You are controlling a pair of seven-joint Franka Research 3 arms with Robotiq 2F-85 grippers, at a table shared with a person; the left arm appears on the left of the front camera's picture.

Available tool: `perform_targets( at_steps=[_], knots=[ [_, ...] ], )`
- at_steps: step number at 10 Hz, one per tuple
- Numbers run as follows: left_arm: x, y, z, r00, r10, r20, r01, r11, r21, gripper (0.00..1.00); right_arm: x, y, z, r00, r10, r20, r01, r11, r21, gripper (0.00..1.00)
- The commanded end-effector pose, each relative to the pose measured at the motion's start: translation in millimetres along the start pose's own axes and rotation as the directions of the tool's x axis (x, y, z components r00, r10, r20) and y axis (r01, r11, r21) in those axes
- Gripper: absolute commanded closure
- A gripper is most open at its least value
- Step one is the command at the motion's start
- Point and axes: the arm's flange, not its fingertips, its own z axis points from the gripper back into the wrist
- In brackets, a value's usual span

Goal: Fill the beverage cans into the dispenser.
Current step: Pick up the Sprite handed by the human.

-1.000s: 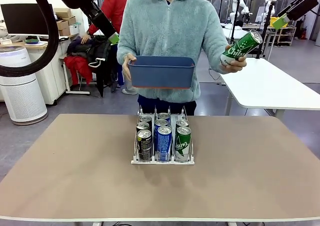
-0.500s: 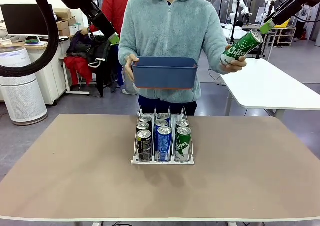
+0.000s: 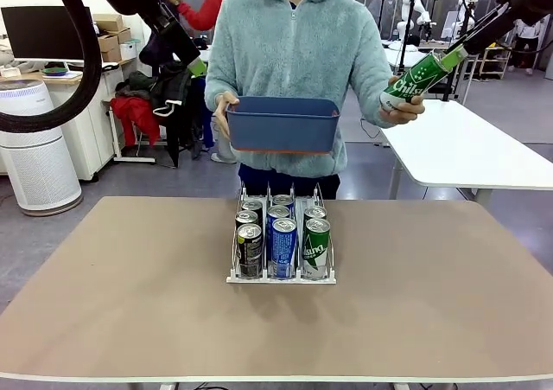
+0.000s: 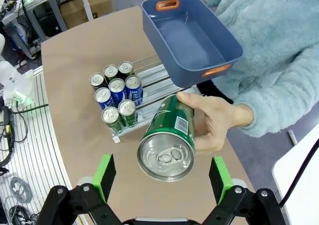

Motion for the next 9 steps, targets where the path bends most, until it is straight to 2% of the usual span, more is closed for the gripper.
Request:
perform_targets(
  at_steps=[1, 9],
  knots=[
    [0, 0, 0, 1.0, 0.007, -0.006, -0.007, 1.0, -0.006, 0.0, -1, -8, -2, 1.0, 0.012, 0.027, -0.013, 0.999, 0.049, 0.0],
    [0, 0, 0, 1.0, 0.007, -0.006, -0.007, 1.0, -0.006, 0.0, 4, -18, -36, 1.0, 0.01, 0.013, -0.011, 0.993, 0.114, 0.0]
  ],
)
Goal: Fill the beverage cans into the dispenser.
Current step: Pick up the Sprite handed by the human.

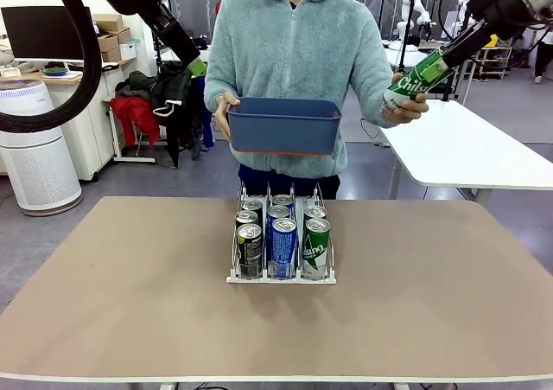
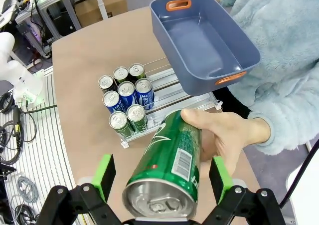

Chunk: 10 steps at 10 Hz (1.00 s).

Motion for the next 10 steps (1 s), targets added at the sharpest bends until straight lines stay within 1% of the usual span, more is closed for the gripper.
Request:
perform_targets(
  at_steps=[1, 3, 4, 5, 6, 7, 8, 10],
  knots=[
    [0.0, 0.2, -0.1, 1.0, 0.007, -0.006, -0.007, 1.0, -0.006, 0.0, -1.1, 1.3, 3.1, 1.0, 0.0, 0.005, 0.0, 1.0, -0.005, 0.0],
    [0.0, 0.2, -0.1, 1.0, 0.007, -0.006, -0.007, 1.0, -0.006, 0.0, -1.1, 1.3, 3.1, 1.0, 0.0, 0.005, 0.0, 1.0, -0.005, 0.0],
    [0.0, 0.2, -0.1, 1.0, 0.007, -0.006, -0.007, 1.0, -0.006, 0.0, -0.2, -0.3, 0.5, 1.0, -0.002, -0.004, 0.002, 1.0, -0.006, 0.16],
    [0.0, 0.2, -0.1, 1.0, 0.007, -0.006, -0.007, 1.0, -0.006, 0.0, -1.1, 0.0, 1.0, 1.0, -0.025, -0.007, 0.025, 0.999, -0.036, 0.6],
    [0.0, 0.2, -0.1, 1.0, 0.007, -0.006, -0.007, 1.0, -0.006, 0.0, -1.3, -0.7, 0.1, 1.0, -0.028, -0.003, 0.028, 0.999, -0.042, 0.76],
    [0.0, 0.2, -0.1, 1.0, 0.007, -0.006, -0.007, 1.0, -0.006, 0.0, -1.5, 0.8, 0.2, 1.0, -0.028, 0.001, 0.028, 0.999, -0.041, 0.65],
    [0.0, 0.2, -0.1, 1.0, 0.007, -0.006, -0.007, 1.0, -0.006, 0.0, -1.4, 1.0, 2.2, 1.0, -0.029, -0.001, 0.029, 0.999, -0.036, 1.0],
    [0.0, 0.2, -0.1, 1.0, 0.007, -0.006, -0.007, 1.0, -0.006, 0.0, -1.4, 1.5, 1.2, 0.999, -0.032, 0.005, 0.032, 0.999, -0.033, 1.0]
  ],
)
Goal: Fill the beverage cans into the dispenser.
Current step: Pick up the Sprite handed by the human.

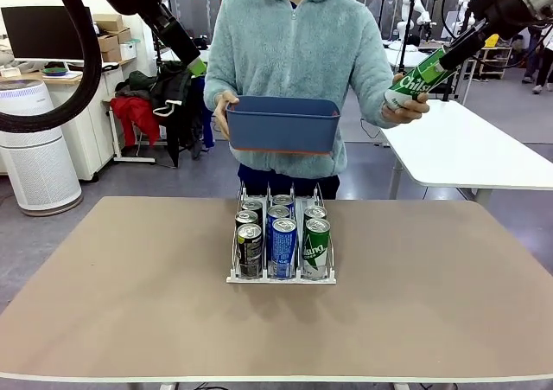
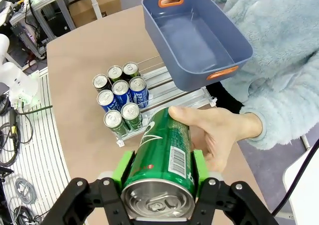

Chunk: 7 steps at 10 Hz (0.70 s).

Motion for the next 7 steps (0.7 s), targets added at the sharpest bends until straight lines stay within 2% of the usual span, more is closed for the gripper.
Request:
perform_targets(
  at_steps=[1, 4, 7],
  knots=[
    [0.0, 0.2, -0.1, 1.0, 0.007, -0.006, -0.007, 1.0, -0.006, 0.0, 0.5, 4.8, -1.9, 1.0, -0.016, 0.012, 0.016, 1.0, 0.001, 1.0],
    [0.0, 0.2, -0.1, 1.0, 0.007, -0.006, -0.007, 1.0, -0.006, 0.0, 0.6, 9.8, -2.4, 1.0, 0.023, 0.002, -0.023, 0.999, 0.03, 1.0],
    [0.0, 0.2, -0.1, 1.0, 0.007, -0.006, -0.007, 1.0, -0.006, 0.0, 2.0, 2.2, -1.8, 1.0, 0.008, -0.002, -0.008, 1.0, 0.005, 1.0]
  ],
)
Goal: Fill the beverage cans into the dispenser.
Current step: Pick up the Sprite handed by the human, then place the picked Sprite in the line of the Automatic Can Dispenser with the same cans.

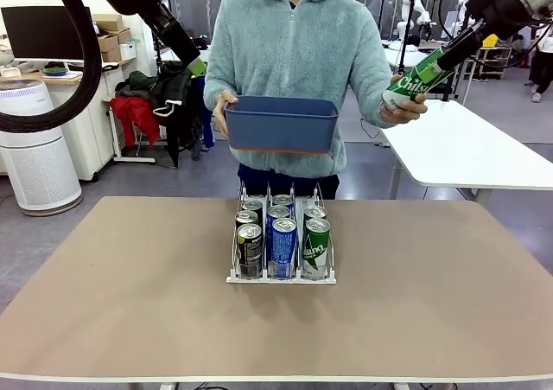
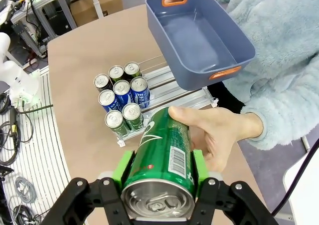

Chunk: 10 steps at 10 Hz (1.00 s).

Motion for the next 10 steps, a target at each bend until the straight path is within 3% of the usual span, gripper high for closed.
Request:
perform_targets(
  at_steps=[1, 10],
  knots=[
    [0.1, 0.2, -0.1, 1.0, 0.007, -0.006, -0.007, 1.0, -0.006, 0.0, -0.4, 0.1, 0.8, 1.0, 0.0, 0.001, 0.0, 1.0, 0.0, 1.0],
    [0.1, 0.2, -0.1, 1.0, 0.007, -0.006, -0.007, 1.0, -0.006, 0.0, -0.4, 0.1, 0.8, 1.0, 0.0, 0.001, 0.0, 1.0, 0.0, 1.0]
  ],
)
